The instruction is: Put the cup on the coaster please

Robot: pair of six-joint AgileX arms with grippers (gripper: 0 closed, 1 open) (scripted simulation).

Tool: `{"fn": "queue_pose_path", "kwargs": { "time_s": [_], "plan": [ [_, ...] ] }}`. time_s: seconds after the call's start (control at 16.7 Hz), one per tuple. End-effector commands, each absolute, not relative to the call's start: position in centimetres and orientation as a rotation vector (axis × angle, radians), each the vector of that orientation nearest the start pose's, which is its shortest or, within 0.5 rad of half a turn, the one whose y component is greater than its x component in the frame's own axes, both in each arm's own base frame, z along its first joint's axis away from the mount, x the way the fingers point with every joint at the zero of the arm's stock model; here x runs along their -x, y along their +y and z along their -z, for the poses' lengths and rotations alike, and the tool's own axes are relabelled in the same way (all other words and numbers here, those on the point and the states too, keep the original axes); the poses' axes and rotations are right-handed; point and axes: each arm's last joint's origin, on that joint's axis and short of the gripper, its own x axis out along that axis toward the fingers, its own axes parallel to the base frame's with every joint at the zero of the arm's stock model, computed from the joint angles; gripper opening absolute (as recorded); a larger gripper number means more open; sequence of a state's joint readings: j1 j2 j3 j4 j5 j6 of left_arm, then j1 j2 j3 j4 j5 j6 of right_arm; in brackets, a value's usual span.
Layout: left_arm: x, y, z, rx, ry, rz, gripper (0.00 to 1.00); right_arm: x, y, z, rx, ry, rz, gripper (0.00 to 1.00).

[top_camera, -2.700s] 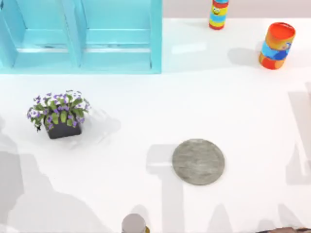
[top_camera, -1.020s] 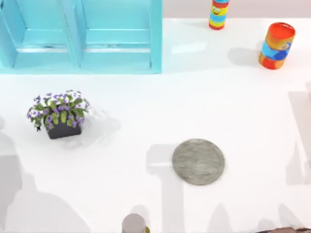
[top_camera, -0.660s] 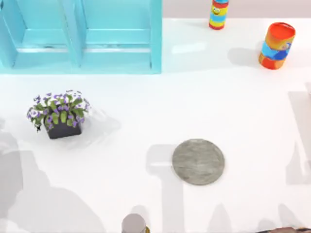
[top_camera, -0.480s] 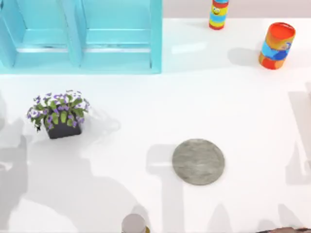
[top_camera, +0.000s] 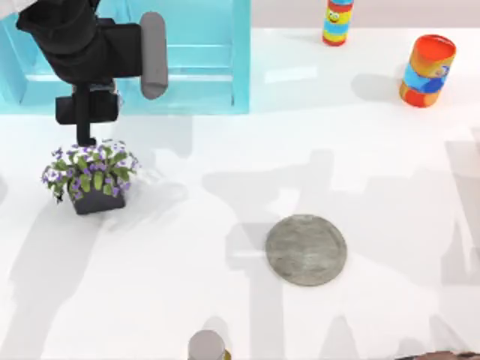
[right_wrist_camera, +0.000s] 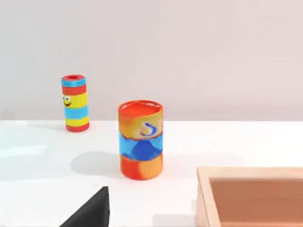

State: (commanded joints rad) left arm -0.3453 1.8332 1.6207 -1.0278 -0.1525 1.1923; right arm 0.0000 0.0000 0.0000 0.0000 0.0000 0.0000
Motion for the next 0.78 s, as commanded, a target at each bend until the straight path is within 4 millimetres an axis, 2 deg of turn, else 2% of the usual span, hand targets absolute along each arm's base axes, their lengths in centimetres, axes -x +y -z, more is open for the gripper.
{"fn": "queue_pose_path", "kwargs": {
  "time_s": [0.18,0.42,0.6,0.78],
  "plan": [
    [-34.6,-20.7,-26.6,-1.143,1.055,0.851,0.00,-10.6,-0.1,-16.0,0.000,0.000,0.000,1.00],
    [-32.1,-29.0,-24.1,-0.838,1.272,0.696,0.00,-10.6,-0.1,-16.0,0.000,0.000,0.000,1.00],
    [-30.4,-33.3,-22.1,-0.613,1.423,0.502,0.00,-10.6,-0.1,-16.0,0.000,0.000,0.000,1.00],
    [-30.0,-35.4,-21.0,-0.401,1.513,0.301,0.00,-10.6,-0.1,-16.0,0.000,0.000,0.000,1.00]
  ]
}}
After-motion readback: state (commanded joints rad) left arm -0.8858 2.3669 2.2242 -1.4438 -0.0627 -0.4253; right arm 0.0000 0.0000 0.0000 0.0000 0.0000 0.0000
